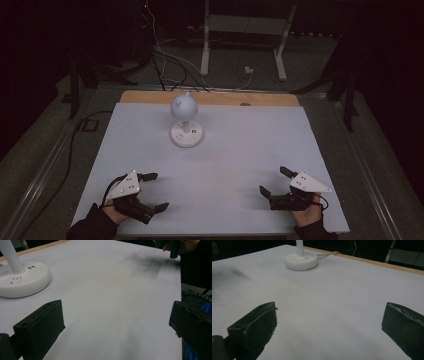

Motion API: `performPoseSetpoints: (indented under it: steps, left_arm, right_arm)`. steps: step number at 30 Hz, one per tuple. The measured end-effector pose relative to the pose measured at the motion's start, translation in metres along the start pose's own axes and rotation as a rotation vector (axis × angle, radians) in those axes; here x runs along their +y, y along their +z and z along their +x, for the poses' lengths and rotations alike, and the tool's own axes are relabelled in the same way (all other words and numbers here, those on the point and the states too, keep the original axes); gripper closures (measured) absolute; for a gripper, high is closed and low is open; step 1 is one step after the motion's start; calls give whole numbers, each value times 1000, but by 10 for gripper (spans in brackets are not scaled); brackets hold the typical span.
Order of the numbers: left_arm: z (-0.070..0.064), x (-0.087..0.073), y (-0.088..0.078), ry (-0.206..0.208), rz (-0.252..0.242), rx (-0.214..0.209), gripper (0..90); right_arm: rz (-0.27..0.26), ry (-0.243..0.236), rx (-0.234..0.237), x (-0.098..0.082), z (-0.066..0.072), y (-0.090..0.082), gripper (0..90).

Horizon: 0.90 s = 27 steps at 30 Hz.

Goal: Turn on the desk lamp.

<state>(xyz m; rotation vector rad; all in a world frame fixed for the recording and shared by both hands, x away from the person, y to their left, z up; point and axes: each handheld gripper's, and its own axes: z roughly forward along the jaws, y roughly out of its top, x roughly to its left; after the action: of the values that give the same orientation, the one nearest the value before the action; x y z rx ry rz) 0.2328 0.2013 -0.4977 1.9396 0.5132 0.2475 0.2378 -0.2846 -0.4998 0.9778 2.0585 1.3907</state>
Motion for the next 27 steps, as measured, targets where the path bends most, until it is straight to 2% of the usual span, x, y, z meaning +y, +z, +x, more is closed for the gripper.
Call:
performPoseSetpoints:
  steps: [15,22,27]
  left_arm:
    - [-1,-1,2,7,12,-11,3]
    - [-1,0,1,4,12,-4,3]
    - [-2,1,2,9,17,-9,3]
  right_arm:
    - [4,-19,0,0,2,1,0]
    - [-2,-2,-7,1,1,-1,0]
    - [-2,-8,-8,1,2,-1,0]
